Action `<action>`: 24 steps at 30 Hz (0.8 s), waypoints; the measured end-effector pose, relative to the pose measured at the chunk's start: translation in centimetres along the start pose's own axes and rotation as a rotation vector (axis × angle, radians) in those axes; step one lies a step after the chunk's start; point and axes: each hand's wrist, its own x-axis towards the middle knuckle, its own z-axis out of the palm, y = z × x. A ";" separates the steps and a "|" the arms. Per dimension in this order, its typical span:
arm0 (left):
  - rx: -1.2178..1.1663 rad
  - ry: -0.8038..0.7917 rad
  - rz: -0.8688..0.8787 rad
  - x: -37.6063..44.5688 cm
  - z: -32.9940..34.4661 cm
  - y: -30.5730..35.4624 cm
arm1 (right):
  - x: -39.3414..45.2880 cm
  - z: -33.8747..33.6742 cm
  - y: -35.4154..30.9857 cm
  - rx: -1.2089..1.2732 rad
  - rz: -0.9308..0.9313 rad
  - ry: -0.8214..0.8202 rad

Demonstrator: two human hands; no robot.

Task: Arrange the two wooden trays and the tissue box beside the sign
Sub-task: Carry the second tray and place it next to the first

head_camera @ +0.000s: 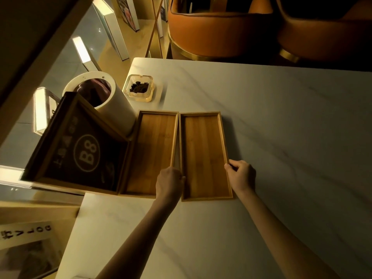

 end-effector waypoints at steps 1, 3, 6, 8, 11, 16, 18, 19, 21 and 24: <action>0.007 0.005 -0.004 0.1 0.0 0.0 | 0.0 0.1 0.0 0.000 -0.002 -0.001; 0.019 0.009 -0.015 0.1 0.1 0.0 | -0.1 0.3 0.0 -0.007 -0.007 -0.004; 0.038 0.017 -0.024 0.2 0.2 -0.1 | -0.1 0.5 0.0 -0.009 0.000 -0.003; 0.045 0.024 -0.026 0.3 0.2 0.0 | -0.1 0.5 0.0 -0.008 0.002 -0.002; 0.056 0.031 -0.025 0.5 0.2 0.1 | 0.0 0.6 -0.1 -0.005 0.001 -0.005; 0.082 0.047 0.011 0.4 0.3 -0.1 | -0.1 0.5 -0.2 -0.014 -0.003 -0.034; 0.083 0.042 0.033 0.3 0.3 -0.4 | -0.2 0.3 -0.1 -0.027 -0.015 -0.072; 0.082 0.036 0.047 0.1 0.3 -0.6 | -0.2 0.2 -0.1 -0.033 -0.024 -0.091; 0.085 0.042 0.101 -0.5 0.2 -1.0 | -0.6 -0.1 0.2 -0.045 -0.043 -0.116; 0.059 0.101 0.222 -2.0 0.0 -1.8 | -1.5 -0.6 0.8 -0.052 -0.073 -0.124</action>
